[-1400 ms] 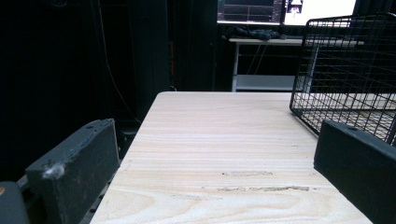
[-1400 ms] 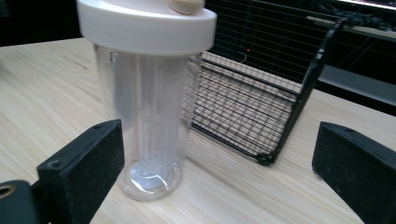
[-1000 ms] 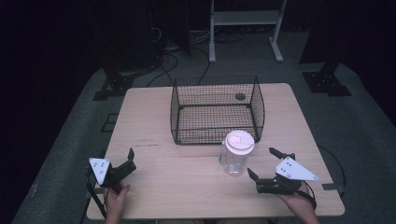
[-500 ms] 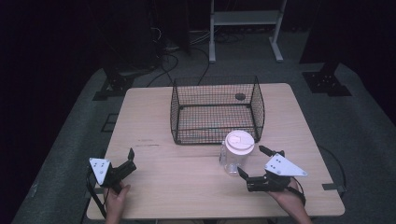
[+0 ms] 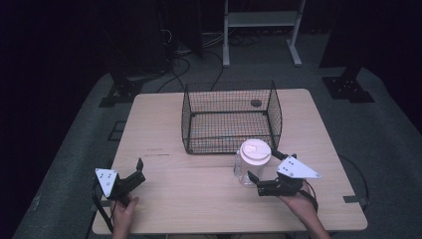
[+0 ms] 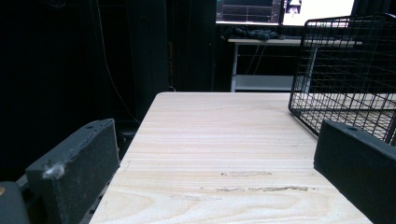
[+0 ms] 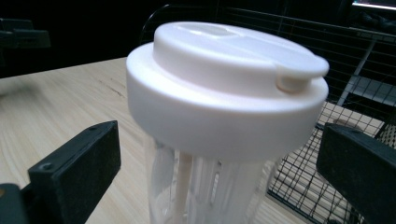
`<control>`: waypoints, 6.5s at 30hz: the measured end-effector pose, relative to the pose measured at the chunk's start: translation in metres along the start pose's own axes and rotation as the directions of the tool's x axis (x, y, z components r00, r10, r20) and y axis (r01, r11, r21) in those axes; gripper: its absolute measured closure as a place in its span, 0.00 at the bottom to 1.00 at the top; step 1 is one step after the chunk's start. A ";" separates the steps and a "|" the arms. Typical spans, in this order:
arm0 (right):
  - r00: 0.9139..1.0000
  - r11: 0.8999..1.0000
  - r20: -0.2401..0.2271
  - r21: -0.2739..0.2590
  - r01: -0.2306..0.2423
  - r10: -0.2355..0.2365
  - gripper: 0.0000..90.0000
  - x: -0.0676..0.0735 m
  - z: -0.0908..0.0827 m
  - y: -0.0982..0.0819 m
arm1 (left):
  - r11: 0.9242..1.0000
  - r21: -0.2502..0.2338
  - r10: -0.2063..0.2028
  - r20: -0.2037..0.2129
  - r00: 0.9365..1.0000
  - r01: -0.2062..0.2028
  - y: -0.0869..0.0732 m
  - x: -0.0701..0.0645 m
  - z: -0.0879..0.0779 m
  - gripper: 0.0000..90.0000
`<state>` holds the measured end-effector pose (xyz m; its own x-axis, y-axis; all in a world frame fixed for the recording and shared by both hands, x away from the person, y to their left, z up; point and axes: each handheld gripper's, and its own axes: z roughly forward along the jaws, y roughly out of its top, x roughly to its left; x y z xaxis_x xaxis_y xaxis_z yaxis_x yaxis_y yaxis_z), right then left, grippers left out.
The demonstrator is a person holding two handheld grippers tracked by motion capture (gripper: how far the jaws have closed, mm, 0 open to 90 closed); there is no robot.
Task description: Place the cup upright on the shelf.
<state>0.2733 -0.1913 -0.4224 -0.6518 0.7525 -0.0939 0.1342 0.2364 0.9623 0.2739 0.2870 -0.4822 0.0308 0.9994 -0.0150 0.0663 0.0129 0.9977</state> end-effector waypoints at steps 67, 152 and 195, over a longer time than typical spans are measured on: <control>0.997 0.996 -0.011 -0.054 0.075 -0.076 0.05 0.002 0.041 0.090 | 1.000 0.000 -0.007 0.003 1.000 0.007 0.000 0.001 0.000 0.00; 0.994 0.998 0.099 0.036 0.053 -0.057 0.05 -0.063 0.188 0.134 | 1.000 0.003 -0.012 0.002 1.000 0.012 0.000 0.001 0.001 0.00; 0.996 0.990 0.008 0.111 0.089 -0.091 0.05 -0.067 0.230 0.086 | 1.000 0.001 -0.016 0.008 1.000 0.016 0.000 0.001 0.001 0.00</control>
<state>0.5002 -0.0805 -0.3923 -0.6550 0.7331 -0.1831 0.1579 0.3697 0.9156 0.2746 0.2880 -0.4824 0.0374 0.9988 -0.0313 0.0675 0.0287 0.9973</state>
